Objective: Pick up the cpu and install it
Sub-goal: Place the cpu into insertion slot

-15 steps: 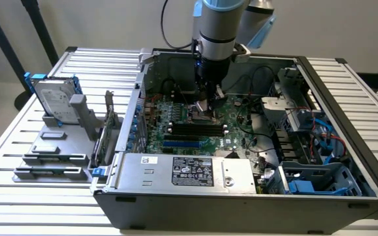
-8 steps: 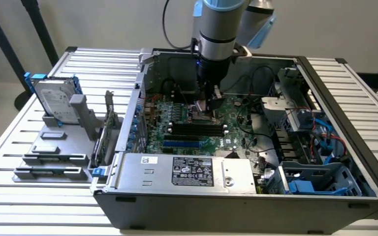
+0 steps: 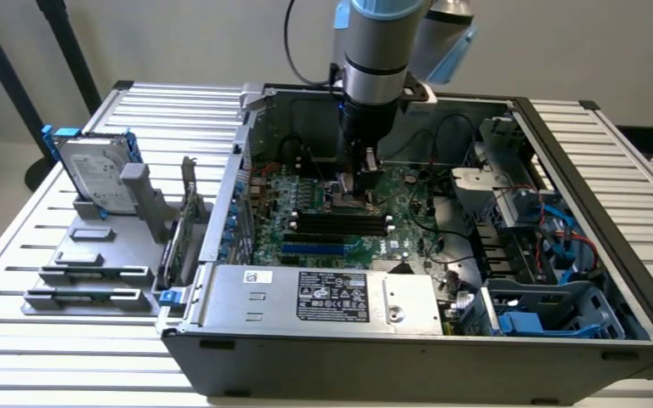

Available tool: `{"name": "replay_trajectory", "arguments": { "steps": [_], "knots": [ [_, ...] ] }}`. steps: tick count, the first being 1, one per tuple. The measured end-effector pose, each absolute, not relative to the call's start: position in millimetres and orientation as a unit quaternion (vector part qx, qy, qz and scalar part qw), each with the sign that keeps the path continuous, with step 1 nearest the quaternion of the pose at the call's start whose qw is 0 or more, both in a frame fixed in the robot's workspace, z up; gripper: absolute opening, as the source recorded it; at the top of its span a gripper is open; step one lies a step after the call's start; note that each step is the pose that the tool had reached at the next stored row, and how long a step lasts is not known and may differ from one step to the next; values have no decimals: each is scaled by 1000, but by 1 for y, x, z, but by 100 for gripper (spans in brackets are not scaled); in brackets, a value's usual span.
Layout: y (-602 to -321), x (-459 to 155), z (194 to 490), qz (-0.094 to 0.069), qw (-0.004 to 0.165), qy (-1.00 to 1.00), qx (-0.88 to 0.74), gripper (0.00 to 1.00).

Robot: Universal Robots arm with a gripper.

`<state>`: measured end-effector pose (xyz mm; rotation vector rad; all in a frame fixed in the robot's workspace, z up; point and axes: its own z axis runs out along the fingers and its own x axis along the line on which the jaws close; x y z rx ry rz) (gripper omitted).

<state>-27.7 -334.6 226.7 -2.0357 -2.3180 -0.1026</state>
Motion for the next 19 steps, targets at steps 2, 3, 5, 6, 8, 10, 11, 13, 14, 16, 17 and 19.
{"name": "replay_trajectory", "arguments": {
  "steps": [2,3,5,6,8,10,11,13,14,16,17,19],
  "knots": [
    [-335,-28,226,-33,27,-739,-672,54],
    [-335,-28,226,-34,27,-733,-678,54],
    [-335,-28,226,-34,27,-722,-690,54],
    [-335,-28,225,-34,26,-717,-696,54],
    [-335,-28,224,-34,26,-708,-705,54],
    [-335,-30,222,-34,25,-701,-712,54],
    [-335,-31,221,-34,25,-699,-714,54],
    [-334,-35,219,-34,24,-695,-718,54],
    [-335,-37,218,-34,24,-694,-719,54],
    [-335,-42,218,-34,24,-691,-721,54],
    [-334,-44,218,-36,23,-691,-722,54],
    [-334,-45,218,-39,19,-691,-722,54]
  ]
}}
